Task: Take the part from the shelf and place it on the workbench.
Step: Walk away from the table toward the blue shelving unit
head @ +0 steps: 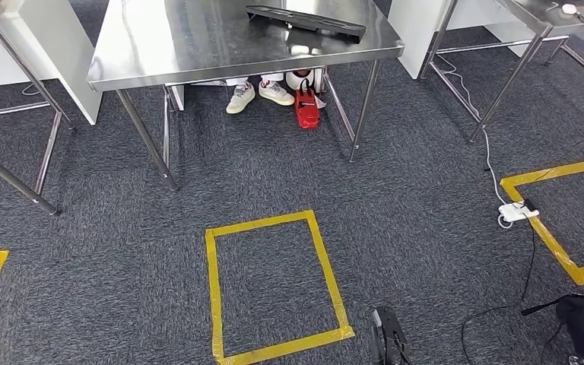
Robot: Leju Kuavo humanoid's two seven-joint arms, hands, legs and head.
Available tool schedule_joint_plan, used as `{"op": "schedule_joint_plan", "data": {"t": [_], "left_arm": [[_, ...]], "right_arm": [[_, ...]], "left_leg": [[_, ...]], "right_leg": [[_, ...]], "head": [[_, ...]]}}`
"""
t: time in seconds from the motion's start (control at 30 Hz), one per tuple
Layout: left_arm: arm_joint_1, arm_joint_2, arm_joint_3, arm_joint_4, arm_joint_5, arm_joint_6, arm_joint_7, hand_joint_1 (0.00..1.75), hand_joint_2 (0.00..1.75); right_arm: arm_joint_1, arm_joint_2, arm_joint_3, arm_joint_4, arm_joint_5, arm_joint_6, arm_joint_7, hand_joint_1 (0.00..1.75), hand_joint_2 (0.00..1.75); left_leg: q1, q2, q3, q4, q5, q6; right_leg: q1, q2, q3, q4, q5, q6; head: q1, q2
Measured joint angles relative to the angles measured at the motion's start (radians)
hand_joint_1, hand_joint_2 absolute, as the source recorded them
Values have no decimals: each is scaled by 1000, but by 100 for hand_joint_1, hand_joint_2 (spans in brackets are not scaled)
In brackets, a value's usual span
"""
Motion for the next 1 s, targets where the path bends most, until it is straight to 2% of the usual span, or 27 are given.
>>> {"op": "schedule_joint_plan", "data": {"t": [0.13,0.3,0.37,0.4,0.43,0.5,0.53,0.57,0.6,0.63,0.7,0.73,0.77,0.8,0.87,0.9,0.93,1.0], "left_arm": [[-6,0,-14,6,2,5,0,0,0],[-7,2,-37,10,-2,5,1,0,0],[-9,2,-44,11,-2,5,1,0,0],[-10,1,-46,12,-2,5,2,0,0],[-11,1,-49,12,-2,5,2,0,0],[-12,1,-54,14,-2,5,2,0,0],[-12,2,-56,15,-2,5,3,0,0],[-12,1,-56,16,-2,5,3,0,0],[-11,1,-57,17,-2,5,4,0,0],[-11,0,-57,18,-2,5,5,0,0],[-12,1,-58,21,-2,5,7,0,0],[-12,2,-58,21,-2,4,7,0,0],[-12,3,-59,21,-1,4,7,0,0],[-12,4,-60,22,-1,4,7,0,0],[-12,5,-65,22,-1,3,7,0,0],[-12,5,-67,23,0,2,7,0,0],[-11,6,-69,23,1,2,7,0,0],[-11,8,-75,24,6,1,6,0,0]], "right_arm": [[-11,-18,22,4,-32,7,17,0,0],[-11,-37,35,10,-83,13,22,0,0],[-11,-44,38,11,-92,14,22,0,0],[-10,-47,40,12,-94,14,22,0,0],[-10,-49,43,12,-96,15,22,0,0],[-8,-53,46,14,-98,16,21,0,0],[-6,-55,47,15,-99,16,21,0,0],[-3,-57,48,17,-99,16,21,0,0],[-1,-59,48,18,-99,16,21,0,0],[1,-61,49,19,-99,16,21,0,0],[0,-64,50,20,-102,16,21,0,0],[-1,-64,51,20,-106,16,21,0,0],[-2,-63,52,20,-112,16,21,0,0],[-1,-64,53,20,-119,16,20,0,0],[3,-67,56,20,-134,18,17,0,0],[5,-69,59,20,-141,20,15,0,0],[7,-72,63,20,-151,23,13,0,0],[12,-76,73,21,-171,28,8,0,0]], "left_leg": [[-6,0,-3,0,4,7],[-12,-1,-13,8,7,24],[-8,1,-11,-2,14,34],[-5,3,-11,-9,20,41],[-1,6,-11,-15,25,47],[2,8,-17,-19,32,51],[3,9,-20,-18,34,49],[4,8,-24,-18,36,46],[6,8,-27,-17,39,42],[9,9,-29,-15,41,37],[14,14,-34,-5,41,23],[14,17,-35,1,39,15],[13,21,-36,5,37,7],[11,25,-35,6,37,1],[17,34,-36,6,36,-9],[21,32,-41,17,24,-13],[24,27,-53,48,-2,-17],[26,13,-103,171,-80,-20]], "right_leg": [[-5,0,-5,-1,5,8],[-20,0,-10,-7,15,30],[-19,0,-12,-3,14,35],[-19,1,-19,14,2,35],[-19,1,-37,51,-20,32],[-21,2,-101,184,-86,26],[-23,3,-132,251,-113,27],[-25,3,-151,291,-124,33],[-28,3,-148,288,-117,42],[-32,2,-124,243,-95,54],[-40,-19,-51,96,-34,76],[-40,-28,-28,45,-13,77],[-38,-34,-20,19,-1,71],[-35,-33,-25,19,4,60],[-34,-17,-29,22,12,38],[-35,-10,-30,23,16,29],[-35,-3,-31,23,22,20],[-30,9,-38,23,30,7]], "head": [[0,0],[0,0],[0,0],[1,0],[2,0],[3,0],[4,0],[4,0],[4,0],[4,0],[6,0],[8,0],[9,0],[9,0],[5,0],[4,0],[3,0],[1,0]]}}
